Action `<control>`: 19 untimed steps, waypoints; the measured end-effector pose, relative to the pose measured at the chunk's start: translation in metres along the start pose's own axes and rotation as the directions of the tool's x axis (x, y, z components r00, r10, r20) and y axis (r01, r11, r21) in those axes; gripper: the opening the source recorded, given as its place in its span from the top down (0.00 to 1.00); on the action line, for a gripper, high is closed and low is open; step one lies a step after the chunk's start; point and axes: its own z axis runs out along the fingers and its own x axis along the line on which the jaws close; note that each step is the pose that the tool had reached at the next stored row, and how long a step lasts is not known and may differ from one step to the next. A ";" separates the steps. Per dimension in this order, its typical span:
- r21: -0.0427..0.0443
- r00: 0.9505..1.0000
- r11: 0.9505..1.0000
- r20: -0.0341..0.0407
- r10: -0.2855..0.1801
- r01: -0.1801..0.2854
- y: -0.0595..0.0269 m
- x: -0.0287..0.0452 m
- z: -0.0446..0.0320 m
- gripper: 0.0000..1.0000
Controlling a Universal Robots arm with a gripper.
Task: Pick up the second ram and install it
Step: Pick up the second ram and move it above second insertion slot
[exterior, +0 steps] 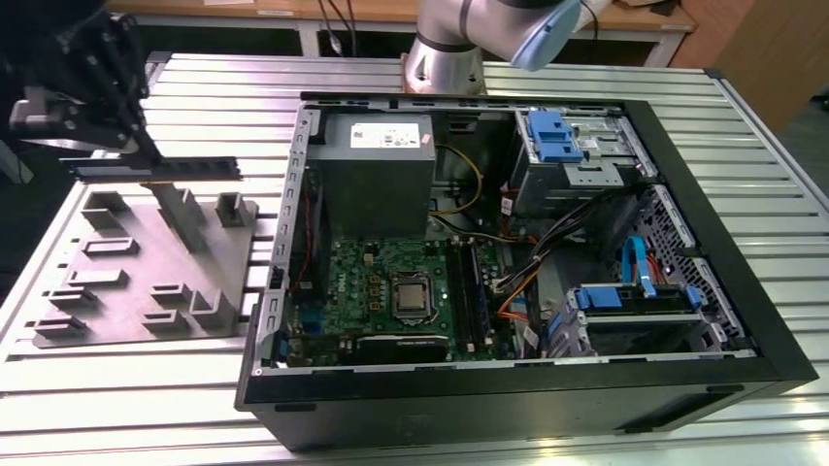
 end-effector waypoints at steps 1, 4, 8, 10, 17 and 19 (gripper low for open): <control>0.000 1.000 1.000 0.000 0.000 0.000 -0.0045 0.0000 0.0001 0.89; -0.001 1.000 1.000 0.000 0.000 0.000 -0.0180 0.0001 0.0003 0.89; -0.002 1.000 1.000 0.000 0.000 0.000 -0.0358 0.0003 0.0005 0.89; -0.003 1.000 1.000 0.000 0.000 0.000 -0.0445 0.0003 0.0007 0.89; -0.005 1.000 1.000 0.000 0.000 0.000 -0.0747 0.0005 0.0013 0.89; -0.005 1.000 1.000 0.000 0.000 0.000 -0.0836 0.0006 0.0015 0.89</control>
